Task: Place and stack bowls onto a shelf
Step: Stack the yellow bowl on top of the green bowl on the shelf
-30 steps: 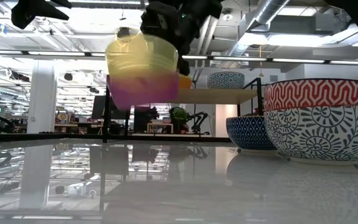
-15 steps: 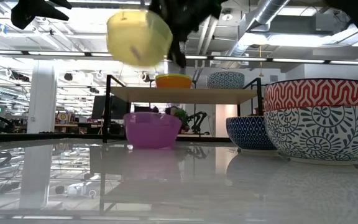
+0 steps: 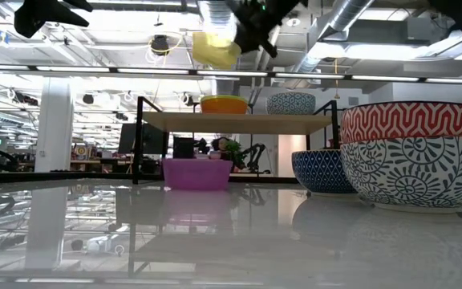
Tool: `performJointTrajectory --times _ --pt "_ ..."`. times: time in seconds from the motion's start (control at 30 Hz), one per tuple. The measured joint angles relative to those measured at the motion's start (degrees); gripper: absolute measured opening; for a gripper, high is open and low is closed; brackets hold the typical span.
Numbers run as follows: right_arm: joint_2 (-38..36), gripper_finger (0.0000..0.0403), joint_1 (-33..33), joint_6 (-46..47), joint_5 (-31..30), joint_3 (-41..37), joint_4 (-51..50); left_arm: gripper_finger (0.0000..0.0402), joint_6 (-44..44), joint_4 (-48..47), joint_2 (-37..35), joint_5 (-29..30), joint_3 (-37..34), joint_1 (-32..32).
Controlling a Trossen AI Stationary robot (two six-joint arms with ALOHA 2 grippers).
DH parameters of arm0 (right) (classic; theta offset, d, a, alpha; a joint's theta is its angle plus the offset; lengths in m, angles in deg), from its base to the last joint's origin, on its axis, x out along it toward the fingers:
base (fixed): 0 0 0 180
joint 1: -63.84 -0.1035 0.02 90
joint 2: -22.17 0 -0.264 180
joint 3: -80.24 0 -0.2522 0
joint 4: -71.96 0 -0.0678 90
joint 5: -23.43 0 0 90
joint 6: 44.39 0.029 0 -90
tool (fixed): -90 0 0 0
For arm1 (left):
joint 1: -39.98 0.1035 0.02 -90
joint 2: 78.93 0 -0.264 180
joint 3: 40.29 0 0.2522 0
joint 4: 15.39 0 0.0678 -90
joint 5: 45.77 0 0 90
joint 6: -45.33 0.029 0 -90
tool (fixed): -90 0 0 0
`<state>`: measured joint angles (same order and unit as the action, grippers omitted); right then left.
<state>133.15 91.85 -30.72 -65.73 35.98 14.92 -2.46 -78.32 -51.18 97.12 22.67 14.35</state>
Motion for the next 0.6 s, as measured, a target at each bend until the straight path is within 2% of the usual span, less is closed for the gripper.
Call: performJointTrajectory --times 0.23,0.6 --pt "2.6 0.0023 5.1 0.0 0.4 -0.1 -0.3 0.0135 0.0 0.0 0.0 0.0 0.0 0.0" --pt "5.4 0.0023 6.4 -0.6 2.7 -1.2 -1.3 0.0135 0.0 0.0 0.0 0.0 0.0 0.0"
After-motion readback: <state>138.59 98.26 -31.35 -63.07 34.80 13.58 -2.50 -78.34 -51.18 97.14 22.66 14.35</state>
